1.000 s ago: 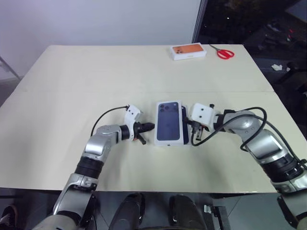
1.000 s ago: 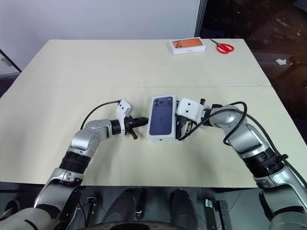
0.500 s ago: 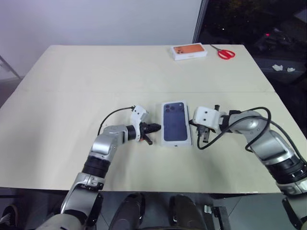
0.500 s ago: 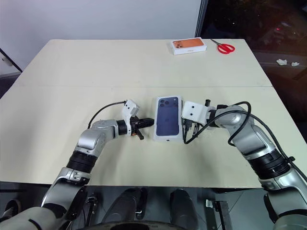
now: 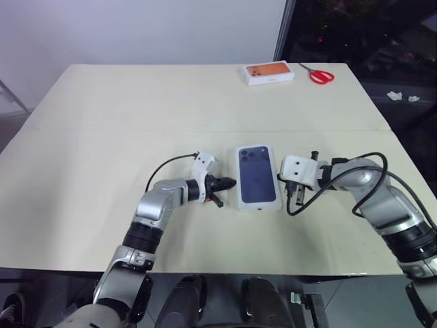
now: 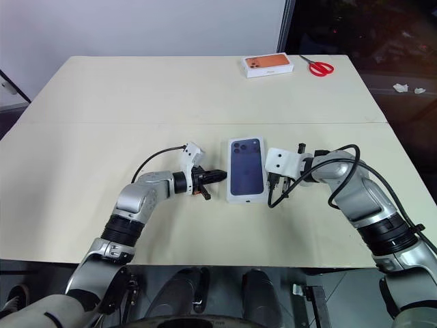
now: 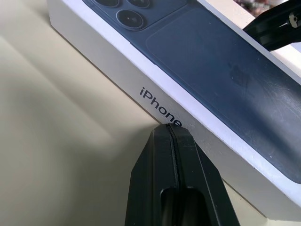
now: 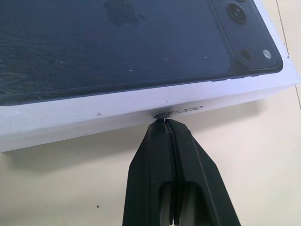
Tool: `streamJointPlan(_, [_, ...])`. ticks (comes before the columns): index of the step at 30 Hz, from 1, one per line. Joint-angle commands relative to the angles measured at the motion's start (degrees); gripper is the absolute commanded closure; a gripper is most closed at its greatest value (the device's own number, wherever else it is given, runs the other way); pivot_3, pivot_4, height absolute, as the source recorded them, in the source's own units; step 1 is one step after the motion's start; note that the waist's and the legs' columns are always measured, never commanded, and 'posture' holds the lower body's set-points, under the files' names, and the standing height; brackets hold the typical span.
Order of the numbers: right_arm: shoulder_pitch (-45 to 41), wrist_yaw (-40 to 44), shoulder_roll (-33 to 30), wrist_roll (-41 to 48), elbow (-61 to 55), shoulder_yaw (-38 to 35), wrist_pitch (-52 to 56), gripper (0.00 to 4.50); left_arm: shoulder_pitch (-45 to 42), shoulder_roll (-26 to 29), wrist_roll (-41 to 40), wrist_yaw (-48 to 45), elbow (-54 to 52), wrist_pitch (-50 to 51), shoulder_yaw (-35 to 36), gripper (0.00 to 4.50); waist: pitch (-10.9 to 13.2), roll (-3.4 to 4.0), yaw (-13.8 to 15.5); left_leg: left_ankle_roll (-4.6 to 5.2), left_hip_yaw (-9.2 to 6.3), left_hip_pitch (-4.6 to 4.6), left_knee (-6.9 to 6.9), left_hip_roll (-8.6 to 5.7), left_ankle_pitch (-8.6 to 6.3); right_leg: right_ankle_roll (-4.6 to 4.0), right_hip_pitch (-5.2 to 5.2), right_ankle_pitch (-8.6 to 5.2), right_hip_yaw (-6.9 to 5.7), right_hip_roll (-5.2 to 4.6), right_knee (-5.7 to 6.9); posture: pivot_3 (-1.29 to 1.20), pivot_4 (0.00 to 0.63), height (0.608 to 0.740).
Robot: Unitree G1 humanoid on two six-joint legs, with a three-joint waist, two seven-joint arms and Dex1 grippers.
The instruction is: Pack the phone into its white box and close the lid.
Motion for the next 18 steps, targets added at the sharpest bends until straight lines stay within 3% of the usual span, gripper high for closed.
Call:
streamJointPlan(1, [-0.45,0.3,0.14,-0.71,-0.33,-0.94,-0.94,4.49,-1.39,-1.76,-1.36,0.0,-1.87,-1.66,-0.33,4.5,0.0,0.0,0.01,0.0,0.0,0.0,0.01,0.0,0.0,0.0,0.0,0.0,0.0,0.0,0.0,0.0,0.15,0.74])
streamJointPlan(8, [-0.41,1.35,0.44,-1.84,-0.23,-0.44,-0.98,4.49,-1.85,-4.18,-3.56,0.61,-2.82,-1.66,1.57,4.5,0.02,-0.02,-0.05,-0.06,0.01,-0.02,0.0,-0.01,0.03,0.0,-0.05,0.0,0.01,0.0,0.02,0.0,0.15,0.74])
streamJointPlan(18, [-1.17,1.87,0.9,-3.93,1.05,-0.09,-2.29,4.49,-0.02,-2.58,-0.53,-0.09,-3.17,-3.16,-1.93,4.5,0.02,-0.01,-0.06,-0.08,0.01,-0.02,0.01,-0.01,0.05,0.0,-0.05,0.0,0.02,0.01,0.03,0.0,0.15,0.74])
